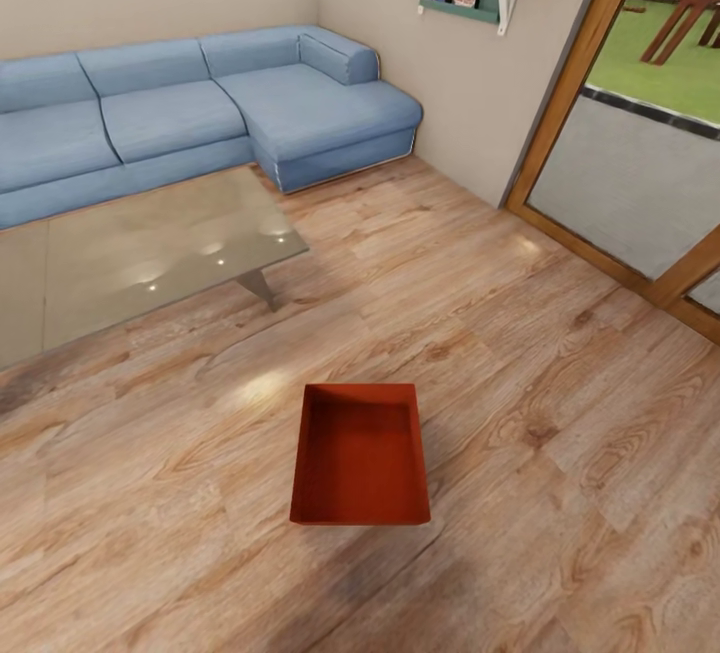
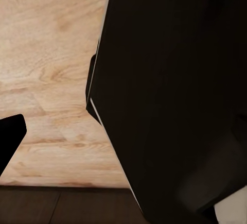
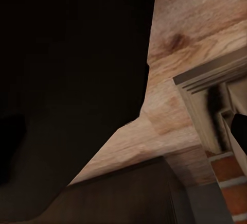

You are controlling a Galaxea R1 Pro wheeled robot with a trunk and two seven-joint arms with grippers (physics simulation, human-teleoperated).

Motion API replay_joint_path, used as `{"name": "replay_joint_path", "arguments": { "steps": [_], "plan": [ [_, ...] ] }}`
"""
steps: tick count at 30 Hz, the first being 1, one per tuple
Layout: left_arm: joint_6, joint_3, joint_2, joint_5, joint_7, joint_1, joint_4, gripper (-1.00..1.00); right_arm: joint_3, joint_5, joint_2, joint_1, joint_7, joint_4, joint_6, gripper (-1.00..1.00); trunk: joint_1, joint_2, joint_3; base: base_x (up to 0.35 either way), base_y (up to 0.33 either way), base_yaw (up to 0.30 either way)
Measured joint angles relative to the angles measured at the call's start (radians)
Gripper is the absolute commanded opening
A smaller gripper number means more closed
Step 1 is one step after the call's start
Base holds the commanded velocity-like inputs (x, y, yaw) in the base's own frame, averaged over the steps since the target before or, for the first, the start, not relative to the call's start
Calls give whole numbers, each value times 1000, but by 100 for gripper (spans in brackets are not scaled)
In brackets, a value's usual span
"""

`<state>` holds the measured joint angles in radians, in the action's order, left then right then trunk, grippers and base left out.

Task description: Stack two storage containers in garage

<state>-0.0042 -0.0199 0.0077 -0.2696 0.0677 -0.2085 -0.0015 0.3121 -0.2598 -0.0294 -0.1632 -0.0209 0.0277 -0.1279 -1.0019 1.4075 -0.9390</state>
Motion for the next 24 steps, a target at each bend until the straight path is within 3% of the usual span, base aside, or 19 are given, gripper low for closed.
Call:
{"name": "replay_joint_path", "arguments": {
  "steps": [24],
  "plan": [
    [0, 0, -1, 2, 0, 0, -1, 100, 2, 2, 3, 0, -1, 0, 0, 100, -8, 14, -6, 0, 0, 0]
  ]
}}
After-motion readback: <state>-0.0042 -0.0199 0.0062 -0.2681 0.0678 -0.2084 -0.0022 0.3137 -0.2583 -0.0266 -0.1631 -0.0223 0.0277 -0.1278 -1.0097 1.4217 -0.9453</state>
